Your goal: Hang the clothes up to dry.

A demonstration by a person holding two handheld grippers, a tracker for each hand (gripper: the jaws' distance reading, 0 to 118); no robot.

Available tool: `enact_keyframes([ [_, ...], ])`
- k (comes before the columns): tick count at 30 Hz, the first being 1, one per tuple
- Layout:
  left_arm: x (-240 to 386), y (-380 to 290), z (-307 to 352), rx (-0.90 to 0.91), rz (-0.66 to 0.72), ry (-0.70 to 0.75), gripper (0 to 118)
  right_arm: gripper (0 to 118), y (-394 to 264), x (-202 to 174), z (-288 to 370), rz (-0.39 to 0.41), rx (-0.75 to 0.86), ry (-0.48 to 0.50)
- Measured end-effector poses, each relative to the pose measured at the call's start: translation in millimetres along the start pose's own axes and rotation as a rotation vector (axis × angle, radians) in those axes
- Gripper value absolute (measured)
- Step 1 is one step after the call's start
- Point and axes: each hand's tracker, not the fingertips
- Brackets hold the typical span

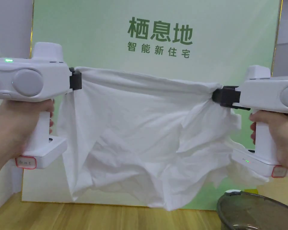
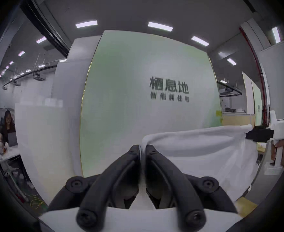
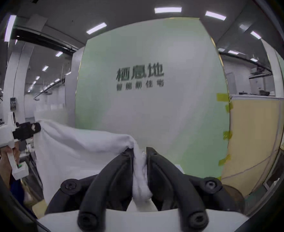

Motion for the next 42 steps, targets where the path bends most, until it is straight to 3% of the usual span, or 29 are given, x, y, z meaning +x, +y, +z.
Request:
enact_keyframes([
  [7,3,32,-27,0.016,0.019,0.012,7,13,59,1,4,0.006,0.028,-0.046],
  [10,1,38,-31,0.022,0.028,0.019,7,13,69,-2,4,0.041,0.024,-0.051],
  [18,-17,45,-64,0.024,0.006,0.050,7,13,74,-3,-30,0.036,0.024,-0.037],
  [29,-65,27,-166,0.009,-0.017,0.104,7,13,52,1,-157,0.069,-0.023,-0.061],
  [38,-106,1,-235,0.015,-0.022,0.131,7,13,15,10,-250,0.041,-0.003,-0.028],
  [42,-119,-25,-252,-0.026,-0.027,0.131,7,13,-15,12,-277,0.077,-0.025,-0.034],
])
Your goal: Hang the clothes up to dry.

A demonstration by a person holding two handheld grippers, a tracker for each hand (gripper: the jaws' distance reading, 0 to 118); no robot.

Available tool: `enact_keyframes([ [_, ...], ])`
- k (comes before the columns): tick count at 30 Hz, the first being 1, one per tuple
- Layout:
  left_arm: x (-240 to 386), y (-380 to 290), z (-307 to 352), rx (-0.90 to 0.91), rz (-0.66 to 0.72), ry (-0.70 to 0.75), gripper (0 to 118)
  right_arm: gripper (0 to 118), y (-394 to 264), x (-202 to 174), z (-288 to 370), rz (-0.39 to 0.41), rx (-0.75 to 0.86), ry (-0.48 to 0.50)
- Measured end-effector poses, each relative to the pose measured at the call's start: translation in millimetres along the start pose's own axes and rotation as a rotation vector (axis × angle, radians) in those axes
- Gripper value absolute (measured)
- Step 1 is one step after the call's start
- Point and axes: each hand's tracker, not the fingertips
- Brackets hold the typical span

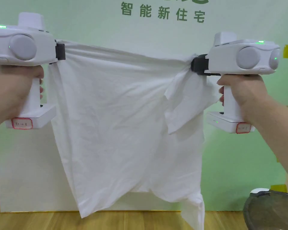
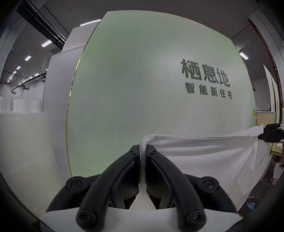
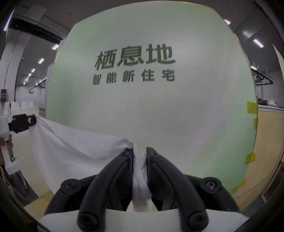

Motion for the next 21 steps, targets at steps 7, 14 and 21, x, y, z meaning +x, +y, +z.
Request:
enact_keyframes([
  [7,-3,-67,-11,-0.097,0.005,-0.017,7,13,-74,8,-24,-0.059,-0.088,0.012],
  [14,5,-132,51,-0.196,0.003,-0.104,7,13,-153,13,10,-0.083,-0.186,0.010],
  [21,20,-178,165,-0.260,-0.013,-0.200,7,13,-213,14,94,-0.110,-0.233,0.022],
])
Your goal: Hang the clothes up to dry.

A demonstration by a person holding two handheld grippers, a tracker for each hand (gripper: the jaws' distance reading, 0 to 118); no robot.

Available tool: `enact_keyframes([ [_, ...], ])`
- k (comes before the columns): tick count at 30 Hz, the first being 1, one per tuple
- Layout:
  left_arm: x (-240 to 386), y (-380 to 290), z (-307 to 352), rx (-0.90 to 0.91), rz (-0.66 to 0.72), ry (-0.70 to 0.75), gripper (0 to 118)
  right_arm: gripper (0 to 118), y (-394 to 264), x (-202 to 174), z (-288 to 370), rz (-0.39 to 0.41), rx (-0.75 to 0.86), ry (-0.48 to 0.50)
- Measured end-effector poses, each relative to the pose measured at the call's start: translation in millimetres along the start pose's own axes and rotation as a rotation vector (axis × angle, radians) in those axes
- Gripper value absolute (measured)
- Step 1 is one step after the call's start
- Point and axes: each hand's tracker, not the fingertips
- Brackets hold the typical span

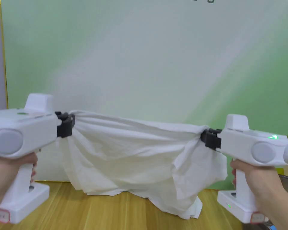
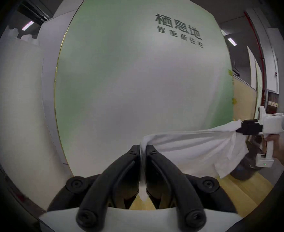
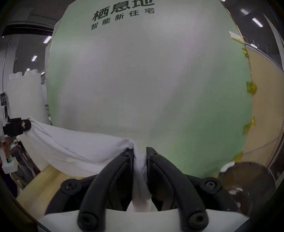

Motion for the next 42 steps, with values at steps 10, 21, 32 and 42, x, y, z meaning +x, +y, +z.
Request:
enact_keyframes([
  [10,57,-149,149,-0.240,0.069,-0.060,7,13,-141,-20,136,-0.024,-0.172,0.066],
  [21,92,-276,246,-0.464,0.071,-0.092,8,13,-260,-28,228,-0.015,-0.347,0.102],
  [32,111,-266,260,-0.365,0.063,-0.166,111,105,-275,-24,243,-0.021,-0.393,0.087],
  [42,128,-162,157,-0.076,-0.006,-0.115,82,109,-146,-55,222,0.004,0.064,-0.020],
])
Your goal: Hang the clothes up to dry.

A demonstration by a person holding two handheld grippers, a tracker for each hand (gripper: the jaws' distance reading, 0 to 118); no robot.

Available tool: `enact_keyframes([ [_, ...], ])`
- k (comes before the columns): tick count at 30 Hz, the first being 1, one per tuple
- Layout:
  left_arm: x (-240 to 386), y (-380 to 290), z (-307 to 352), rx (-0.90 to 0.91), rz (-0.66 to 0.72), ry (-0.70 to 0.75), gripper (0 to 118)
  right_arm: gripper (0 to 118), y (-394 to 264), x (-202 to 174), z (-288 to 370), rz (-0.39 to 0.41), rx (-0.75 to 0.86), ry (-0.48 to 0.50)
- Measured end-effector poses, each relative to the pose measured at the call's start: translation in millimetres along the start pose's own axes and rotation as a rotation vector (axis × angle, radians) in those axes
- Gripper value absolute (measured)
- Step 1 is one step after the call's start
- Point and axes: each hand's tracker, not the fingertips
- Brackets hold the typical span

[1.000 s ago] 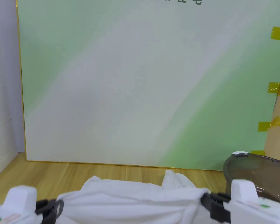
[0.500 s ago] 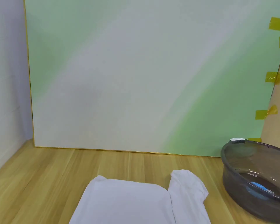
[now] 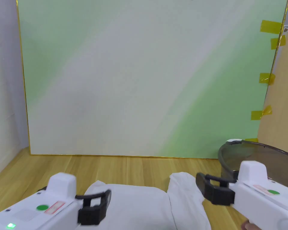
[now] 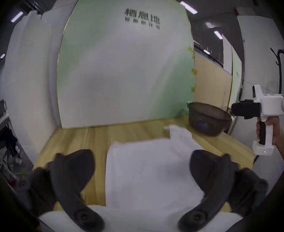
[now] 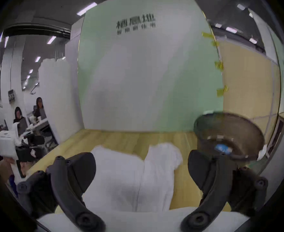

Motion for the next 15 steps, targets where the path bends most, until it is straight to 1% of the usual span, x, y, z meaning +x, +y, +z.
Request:
enact_keyframes([
  [1,3,6,-11,0.013,0.008,-0.004,48,102,3,-6,-6,0.017,0.031,-0.002],
  [2,6,10,-21,0.024,0.025,0.010,7,84,4,-11,-12,0.045,0.039,-0.006],
  [3,9,13,-33,0.031,0.055,0.048,4,59,4,-16,-18,0.054,0.037,0.002],
  [4,12,13,-43,0.050,0.069,0.107,2,24,2,-22,-25,0.060,0.036,-0.002],
  [5,12,10,-48,0.040,0.050,0.108,1,0,0,-27,-29,0.068,0.025,-0.039],
  [6,12,8,-54,0.037,0.038,0.131,1,0,-4,-32,-35,0.074,0.018,-0.043],
  [7,13,6,-58,0.038,0.039,0.162,1,0,-8,-35,-36,0.071,0.021,-0.082],
  [8,13,5,-62,0.035,0.060,0.175,1,0,-10,-35,-36,0.070,0.019,-0.066],
  [9,7,5,-64,0.010,0.081,0.170,1,0,-14,-35,-37,0.056,0.018,-0.028],
  [11,2,2,-68,-0.020,0.098,0.171,1,0,-21,-38,-43,0.063,-0.017,-0.020],
  [14,-12,-1,-81,-0.066,0.074,0.230,1,0,-28,-42,-42,0.089,-0.022,-0.014],
  [15,-19,0,-88,-0.084,0.095,0.259,1,0,-29,-42,-41,0.097,-0.024,-0.009],
])
